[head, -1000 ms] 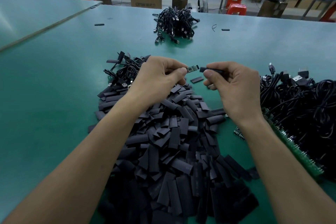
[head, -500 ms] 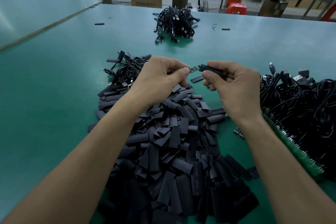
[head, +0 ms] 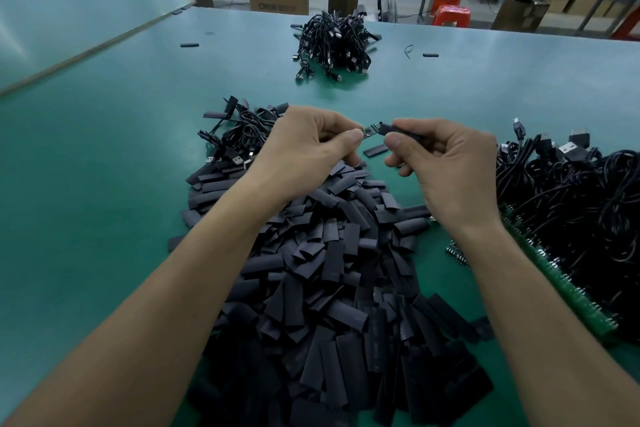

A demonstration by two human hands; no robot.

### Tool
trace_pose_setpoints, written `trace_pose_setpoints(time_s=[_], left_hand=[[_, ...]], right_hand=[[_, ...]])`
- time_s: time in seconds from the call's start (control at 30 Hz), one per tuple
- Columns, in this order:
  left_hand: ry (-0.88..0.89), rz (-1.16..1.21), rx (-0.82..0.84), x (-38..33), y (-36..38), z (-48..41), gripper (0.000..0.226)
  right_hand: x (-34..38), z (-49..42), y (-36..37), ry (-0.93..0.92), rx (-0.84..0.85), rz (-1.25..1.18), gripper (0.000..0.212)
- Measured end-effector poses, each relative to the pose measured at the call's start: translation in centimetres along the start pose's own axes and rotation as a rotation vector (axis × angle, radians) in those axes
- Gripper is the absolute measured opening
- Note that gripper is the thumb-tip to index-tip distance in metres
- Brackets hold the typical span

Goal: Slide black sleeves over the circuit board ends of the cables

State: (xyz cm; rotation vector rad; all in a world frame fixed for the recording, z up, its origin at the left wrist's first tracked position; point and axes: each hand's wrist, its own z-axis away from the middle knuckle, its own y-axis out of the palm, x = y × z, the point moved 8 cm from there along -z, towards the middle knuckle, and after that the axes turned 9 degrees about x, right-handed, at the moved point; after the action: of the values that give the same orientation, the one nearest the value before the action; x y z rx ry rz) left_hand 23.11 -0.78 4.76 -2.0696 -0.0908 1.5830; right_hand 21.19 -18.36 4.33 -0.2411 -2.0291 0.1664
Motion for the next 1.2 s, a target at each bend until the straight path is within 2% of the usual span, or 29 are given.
trace_pose_setpoints(time_s=[0.33,0.7,0.83,1.0,1.2], left_hand=[[-0.024,-0.004,0.047,-0.1,-0.2,0.2,0.011],[-0.046,0.058,0.179,0.2,0.6,0.2,0.012],[-0.045,0.077,0.164,0.3,0.4,0.1,0.017],[-0.095,0.016,0.1,0.8,0.0,0.0,0.014],[-0.035,-0.132,0.083,0.3,-0.1,0.0,0.021]], right_hand=[[0.5,0.2,-0.1,-0.021,-0.001,0.068,0.025],[0.9,0.0,1.6,-0.049,0.289,0.025,0.02],[0.8,-0.1,1.4,-0.044,0.25,-0.065,0.019],[0.3,-0.3,0.6,-0.009,0.189,-0.056,0.017],[0.5,-0.3,0.4,-0.015,0.169,-0.068,0.017]])
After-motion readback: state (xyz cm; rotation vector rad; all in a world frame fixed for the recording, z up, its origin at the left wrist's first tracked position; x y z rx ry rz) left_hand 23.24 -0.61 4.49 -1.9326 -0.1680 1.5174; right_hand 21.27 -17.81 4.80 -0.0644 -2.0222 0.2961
